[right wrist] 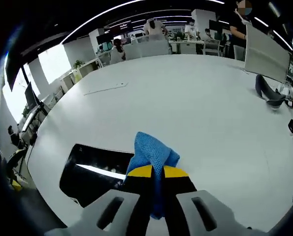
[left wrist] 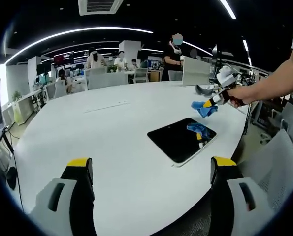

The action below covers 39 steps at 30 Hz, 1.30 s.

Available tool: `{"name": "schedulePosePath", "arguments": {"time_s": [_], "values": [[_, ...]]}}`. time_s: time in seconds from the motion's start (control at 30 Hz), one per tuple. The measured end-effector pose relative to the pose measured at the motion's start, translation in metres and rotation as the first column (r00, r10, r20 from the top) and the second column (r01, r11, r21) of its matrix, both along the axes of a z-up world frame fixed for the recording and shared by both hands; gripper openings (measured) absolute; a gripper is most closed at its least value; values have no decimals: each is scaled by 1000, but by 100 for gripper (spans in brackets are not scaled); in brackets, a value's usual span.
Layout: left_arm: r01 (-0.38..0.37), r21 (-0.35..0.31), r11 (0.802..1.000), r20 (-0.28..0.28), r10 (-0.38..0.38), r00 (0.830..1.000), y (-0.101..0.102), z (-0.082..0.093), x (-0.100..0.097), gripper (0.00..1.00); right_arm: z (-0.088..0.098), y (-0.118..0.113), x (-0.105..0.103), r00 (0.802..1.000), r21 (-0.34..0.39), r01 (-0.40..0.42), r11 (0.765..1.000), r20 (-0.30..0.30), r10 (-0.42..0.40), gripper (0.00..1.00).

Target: Wipe the mirror surface with the cleaning cloth until all visible marks leave the cleaned area.

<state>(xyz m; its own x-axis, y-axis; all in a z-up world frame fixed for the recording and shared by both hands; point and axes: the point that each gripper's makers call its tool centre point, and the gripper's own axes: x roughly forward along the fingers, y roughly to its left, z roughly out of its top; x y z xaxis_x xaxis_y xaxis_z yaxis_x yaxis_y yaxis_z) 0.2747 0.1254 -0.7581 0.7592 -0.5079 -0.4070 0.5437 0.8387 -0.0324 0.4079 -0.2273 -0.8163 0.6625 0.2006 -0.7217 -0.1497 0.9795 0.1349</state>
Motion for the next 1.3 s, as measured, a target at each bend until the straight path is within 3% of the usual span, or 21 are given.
{"name": "schedulePosePath", "arguments": {"time_s": [0.17,0.5,0.73,1.3], "values": [[7,4,1000,-7,-7,1000,0,-2,-1,99,-14,24,4,999,-11,-32,999,-35,32,0],[1,3,1000,0,-1,1000,0,0,0,99,-35,38,8,995,-33,-34,999,-97,31,0],[1,12,1000,0,-1,1000,0,-1,0,99,-42,54,9,990,-49,-74,996,-123,67,0],[12,20,1000,-16,-12,1000,-2,-5,-2,99,-44,107,13,981,-9,-129,992,-150,126,0]]}}
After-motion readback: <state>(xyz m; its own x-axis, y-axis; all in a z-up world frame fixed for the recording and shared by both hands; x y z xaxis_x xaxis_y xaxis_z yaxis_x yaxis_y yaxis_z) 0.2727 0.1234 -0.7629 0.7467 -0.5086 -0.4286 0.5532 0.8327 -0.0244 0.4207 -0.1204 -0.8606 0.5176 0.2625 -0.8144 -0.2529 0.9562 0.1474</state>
